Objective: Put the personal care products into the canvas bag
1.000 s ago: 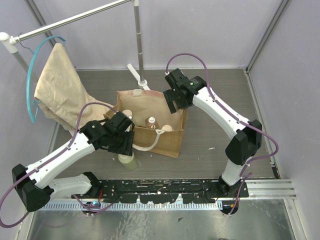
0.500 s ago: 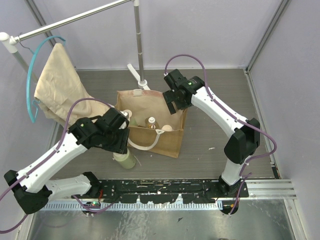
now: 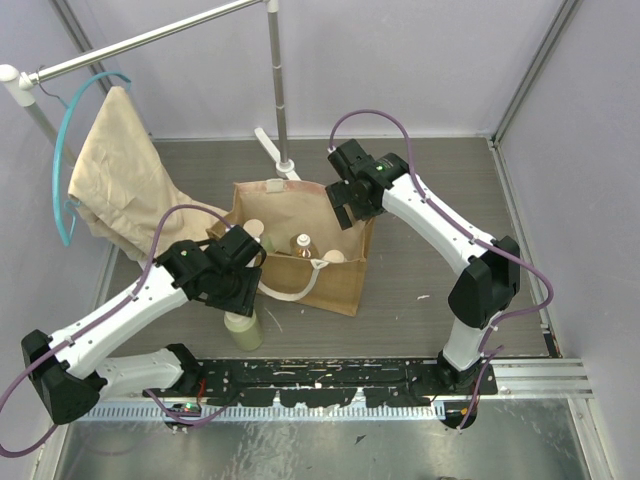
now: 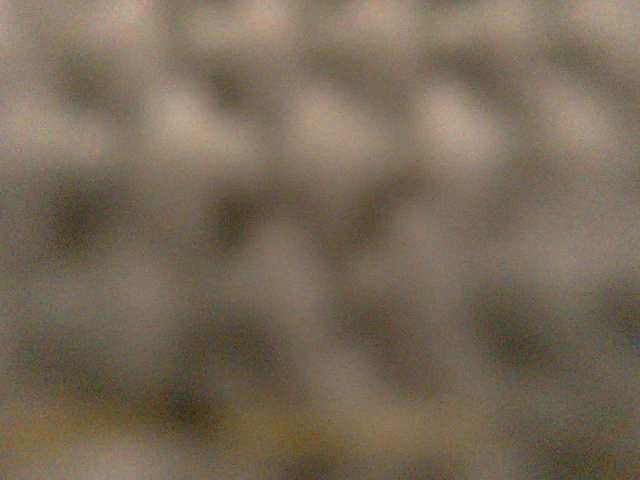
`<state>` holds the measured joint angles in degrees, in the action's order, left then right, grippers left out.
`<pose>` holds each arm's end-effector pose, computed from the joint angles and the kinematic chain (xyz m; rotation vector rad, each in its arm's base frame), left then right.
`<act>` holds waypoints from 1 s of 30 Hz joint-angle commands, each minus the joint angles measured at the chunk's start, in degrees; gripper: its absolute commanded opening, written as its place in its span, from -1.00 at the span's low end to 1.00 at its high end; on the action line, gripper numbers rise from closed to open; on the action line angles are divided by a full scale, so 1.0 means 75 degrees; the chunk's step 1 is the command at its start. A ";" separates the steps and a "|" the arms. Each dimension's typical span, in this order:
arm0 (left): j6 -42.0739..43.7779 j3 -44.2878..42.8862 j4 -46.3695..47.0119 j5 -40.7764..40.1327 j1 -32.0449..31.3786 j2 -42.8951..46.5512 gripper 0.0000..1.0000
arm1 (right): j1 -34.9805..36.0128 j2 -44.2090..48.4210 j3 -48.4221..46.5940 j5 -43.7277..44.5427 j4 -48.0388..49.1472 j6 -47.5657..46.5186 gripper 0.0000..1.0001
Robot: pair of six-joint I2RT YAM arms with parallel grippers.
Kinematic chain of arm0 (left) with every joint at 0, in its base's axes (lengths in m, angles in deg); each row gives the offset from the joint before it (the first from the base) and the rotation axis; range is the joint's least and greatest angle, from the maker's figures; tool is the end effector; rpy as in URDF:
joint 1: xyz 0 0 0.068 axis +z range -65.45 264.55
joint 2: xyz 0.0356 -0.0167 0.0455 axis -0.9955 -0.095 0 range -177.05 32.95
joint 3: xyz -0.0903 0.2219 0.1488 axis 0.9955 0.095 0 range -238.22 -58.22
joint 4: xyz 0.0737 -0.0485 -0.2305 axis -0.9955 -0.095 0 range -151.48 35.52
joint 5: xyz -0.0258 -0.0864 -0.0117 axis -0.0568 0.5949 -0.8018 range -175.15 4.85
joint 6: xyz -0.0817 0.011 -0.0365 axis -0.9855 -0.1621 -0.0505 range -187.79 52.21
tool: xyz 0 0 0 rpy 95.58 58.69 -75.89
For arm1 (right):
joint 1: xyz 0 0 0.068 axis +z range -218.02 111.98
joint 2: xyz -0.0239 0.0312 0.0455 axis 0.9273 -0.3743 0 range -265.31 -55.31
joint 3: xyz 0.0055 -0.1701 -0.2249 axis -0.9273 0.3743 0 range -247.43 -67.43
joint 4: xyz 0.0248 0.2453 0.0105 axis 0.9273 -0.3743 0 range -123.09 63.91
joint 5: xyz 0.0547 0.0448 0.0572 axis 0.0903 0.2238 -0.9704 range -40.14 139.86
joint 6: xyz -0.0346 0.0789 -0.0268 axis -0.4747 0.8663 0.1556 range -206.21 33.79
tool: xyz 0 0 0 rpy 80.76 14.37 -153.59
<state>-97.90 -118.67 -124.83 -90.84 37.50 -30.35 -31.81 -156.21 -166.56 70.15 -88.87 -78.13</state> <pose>0.1242 -0.1218 0.2588 0.3987 2.8193 -0.1515 0.3127 0.1942 0.2999 -0.5285 2.5412 -0.2092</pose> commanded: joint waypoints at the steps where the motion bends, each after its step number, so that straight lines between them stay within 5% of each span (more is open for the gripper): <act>1: -0.0060 0.0032 0.0220 0.0117 -0.0038 0.0167 0.25 | -0.0033 0.0229 0.0041 0.0079 0.0112 -0.0019 1.00; 7: -0.0157 0.0138 0.0023 0.0264 -0.0036 0.0393 0.82 | -0.0029 0.0169 0.0033 0.0052 0.0121 -0.0032 1.00; 11: -0.0264 0.0377 0.0151 0.0408 -0.0032 0.0405 0.98 | -0.0026 0.0141 0.0034 0.0015 0.0117 -0.0024 1.00; 30: -0.0894 0.1585 0.1063 0.0613 -0.0216 -0.0112 0.96 | -0.0028 0.0165 0.0052 0.0083 0.0097 -0.0022 1.00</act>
<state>-102.93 -108.68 -117.64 -87.61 36.56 -31.19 -31.83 -156.21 -166.06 70.15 -88.94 -78.13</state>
